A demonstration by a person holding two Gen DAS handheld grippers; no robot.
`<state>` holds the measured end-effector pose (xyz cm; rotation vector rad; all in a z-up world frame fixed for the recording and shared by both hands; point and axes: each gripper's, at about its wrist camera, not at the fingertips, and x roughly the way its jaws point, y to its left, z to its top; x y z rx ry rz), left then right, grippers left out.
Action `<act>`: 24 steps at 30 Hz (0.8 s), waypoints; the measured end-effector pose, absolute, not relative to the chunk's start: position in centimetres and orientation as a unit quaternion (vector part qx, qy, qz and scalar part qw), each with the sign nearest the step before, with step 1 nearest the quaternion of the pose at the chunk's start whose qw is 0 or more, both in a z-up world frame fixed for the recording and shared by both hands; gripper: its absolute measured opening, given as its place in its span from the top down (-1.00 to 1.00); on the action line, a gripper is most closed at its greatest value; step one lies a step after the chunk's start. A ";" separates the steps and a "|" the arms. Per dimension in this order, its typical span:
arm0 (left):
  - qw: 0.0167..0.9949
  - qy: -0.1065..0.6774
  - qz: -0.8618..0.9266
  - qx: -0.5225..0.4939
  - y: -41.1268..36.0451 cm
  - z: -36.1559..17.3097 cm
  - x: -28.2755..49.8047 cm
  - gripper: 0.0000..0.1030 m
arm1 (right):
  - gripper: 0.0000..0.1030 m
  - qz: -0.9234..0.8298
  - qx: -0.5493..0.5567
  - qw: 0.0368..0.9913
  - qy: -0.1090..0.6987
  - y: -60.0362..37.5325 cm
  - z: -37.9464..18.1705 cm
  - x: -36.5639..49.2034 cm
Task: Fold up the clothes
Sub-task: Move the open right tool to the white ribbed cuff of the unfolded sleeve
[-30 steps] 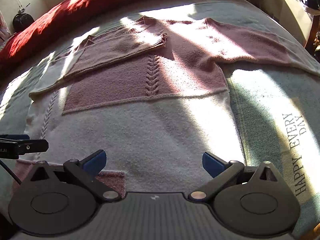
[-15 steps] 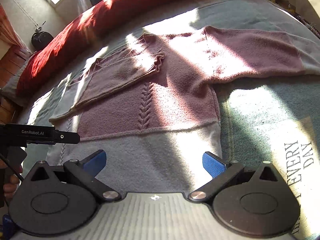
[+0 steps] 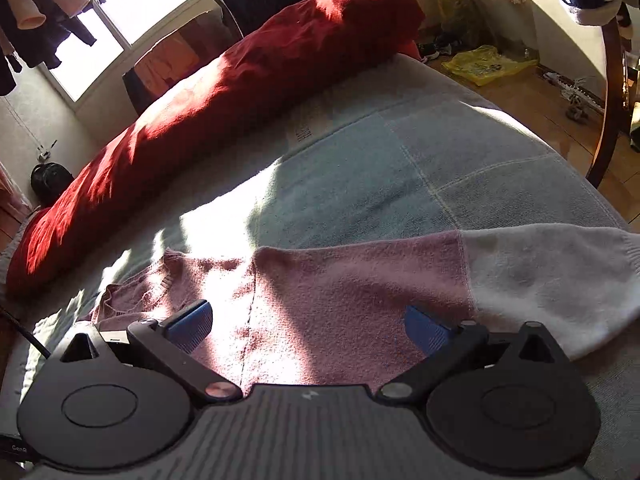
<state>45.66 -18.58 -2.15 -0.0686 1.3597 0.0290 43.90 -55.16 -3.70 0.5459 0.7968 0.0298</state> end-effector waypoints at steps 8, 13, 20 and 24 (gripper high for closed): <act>0.773 0.633 0.014 -0.037 -20.3 -2.5 45.6 -0.98 | -1.00 -0.009 0.305 0.857 0.415 -58.7 -7.5 43.3; 0.771 0.635 -0.001 -0.037 -22.0 -2.8 45.9 -0.98 | -1.00 -0.004 0.336 0.857 0.391 -61.2 -7.4 40.8; 0.771 0.636 -0.024 -0.032 -24.2 -2.9 46.1 -0.98 | -1.00 -0.041 0.380 0.865 0.324 -65.9 -6.6 38.2; 0.773 0.634 -0.033 -0.024 -25.0 -2.8 46.2 -0.98 | -1.00 -0.091 0.370 0.866 0.322 -69.1 -8.0 38.6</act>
